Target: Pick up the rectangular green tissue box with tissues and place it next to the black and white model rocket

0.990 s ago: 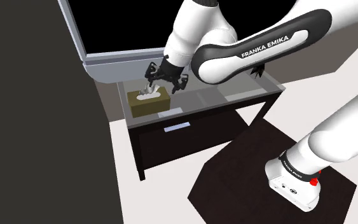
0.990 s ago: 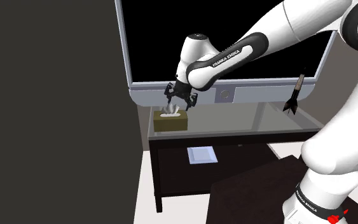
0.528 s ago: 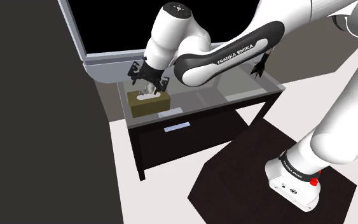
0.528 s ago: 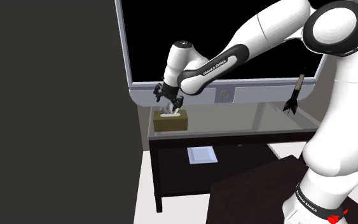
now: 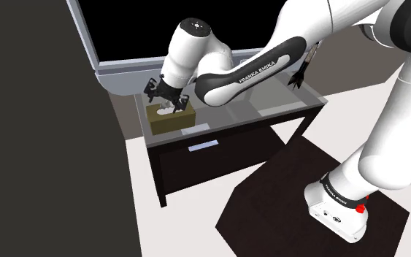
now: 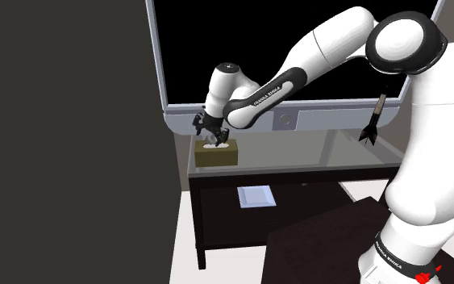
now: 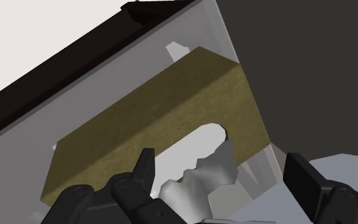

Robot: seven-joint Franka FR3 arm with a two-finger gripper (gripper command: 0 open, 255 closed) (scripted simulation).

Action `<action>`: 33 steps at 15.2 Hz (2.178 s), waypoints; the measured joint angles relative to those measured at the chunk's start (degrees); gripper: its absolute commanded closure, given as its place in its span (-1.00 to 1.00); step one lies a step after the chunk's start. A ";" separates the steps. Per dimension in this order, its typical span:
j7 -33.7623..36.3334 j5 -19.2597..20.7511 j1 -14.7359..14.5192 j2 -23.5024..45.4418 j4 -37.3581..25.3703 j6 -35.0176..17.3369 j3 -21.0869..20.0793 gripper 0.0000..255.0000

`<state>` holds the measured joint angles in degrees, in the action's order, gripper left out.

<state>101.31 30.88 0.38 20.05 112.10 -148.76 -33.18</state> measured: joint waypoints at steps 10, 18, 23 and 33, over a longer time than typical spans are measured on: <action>0.20 0.25 -0.20 0.21 -0.31 -0.09 0.11 1.00; -0.08 0.64 0.27 -0.47 0.70 -1.27 0.23 -1.00; -4.73 3.65 6.39 -7.03 9.77 -15.76 1.70 -1.00; 0.79 12.85 2.41 -1.52 6.51 -20.20 7.85 -1.00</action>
<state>102.10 43.73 2.79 18.53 118.61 -168.95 -25.33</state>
